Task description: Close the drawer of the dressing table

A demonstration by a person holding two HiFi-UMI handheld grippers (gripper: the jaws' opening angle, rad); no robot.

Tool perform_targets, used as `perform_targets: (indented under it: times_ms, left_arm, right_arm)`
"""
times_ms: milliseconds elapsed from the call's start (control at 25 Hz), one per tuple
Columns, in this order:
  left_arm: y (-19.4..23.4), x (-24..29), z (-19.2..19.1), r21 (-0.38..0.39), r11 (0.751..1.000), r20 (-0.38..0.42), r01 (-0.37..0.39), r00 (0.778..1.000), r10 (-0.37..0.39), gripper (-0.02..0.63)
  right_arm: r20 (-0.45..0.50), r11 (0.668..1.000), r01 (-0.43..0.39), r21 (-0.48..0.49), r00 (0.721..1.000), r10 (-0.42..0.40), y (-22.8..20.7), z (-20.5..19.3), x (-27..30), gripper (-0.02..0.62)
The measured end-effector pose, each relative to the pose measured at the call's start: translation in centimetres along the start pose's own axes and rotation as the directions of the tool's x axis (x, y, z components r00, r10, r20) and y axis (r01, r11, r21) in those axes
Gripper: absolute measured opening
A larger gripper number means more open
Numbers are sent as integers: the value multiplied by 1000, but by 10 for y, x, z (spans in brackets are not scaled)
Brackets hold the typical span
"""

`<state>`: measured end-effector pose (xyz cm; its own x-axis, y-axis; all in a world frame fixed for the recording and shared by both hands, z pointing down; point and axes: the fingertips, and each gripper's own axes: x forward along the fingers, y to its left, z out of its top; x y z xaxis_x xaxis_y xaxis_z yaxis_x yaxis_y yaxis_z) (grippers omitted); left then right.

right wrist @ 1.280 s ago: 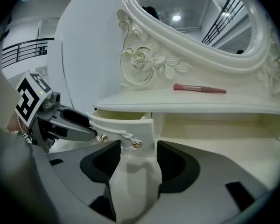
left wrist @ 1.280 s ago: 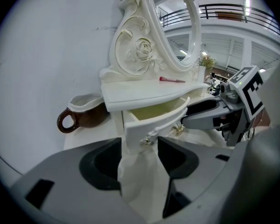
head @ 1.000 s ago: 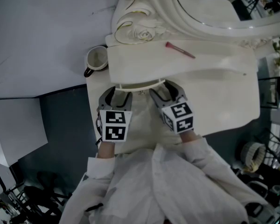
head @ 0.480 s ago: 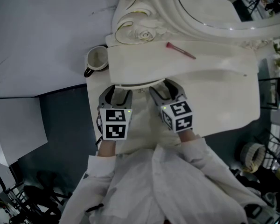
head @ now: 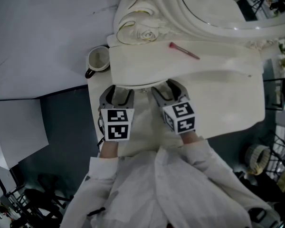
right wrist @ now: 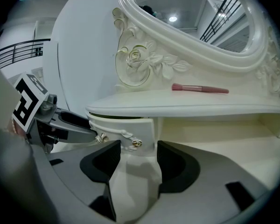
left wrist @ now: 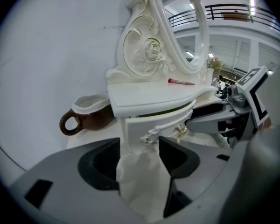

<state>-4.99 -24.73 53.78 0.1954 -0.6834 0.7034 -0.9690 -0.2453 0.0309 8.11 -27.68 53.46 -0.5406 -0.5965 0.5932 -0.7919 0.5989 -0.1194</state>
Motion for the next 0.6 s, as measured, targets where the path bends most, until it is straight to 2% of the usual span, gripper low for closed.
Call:
perform_targets:
  times_ms: [600]
  left_arm:
    - [8,4,9,-8,999,21,-33,999,33,241]
  right_arm:
    - [19,1000,23,0,1000,-23,-4,8,6,221]
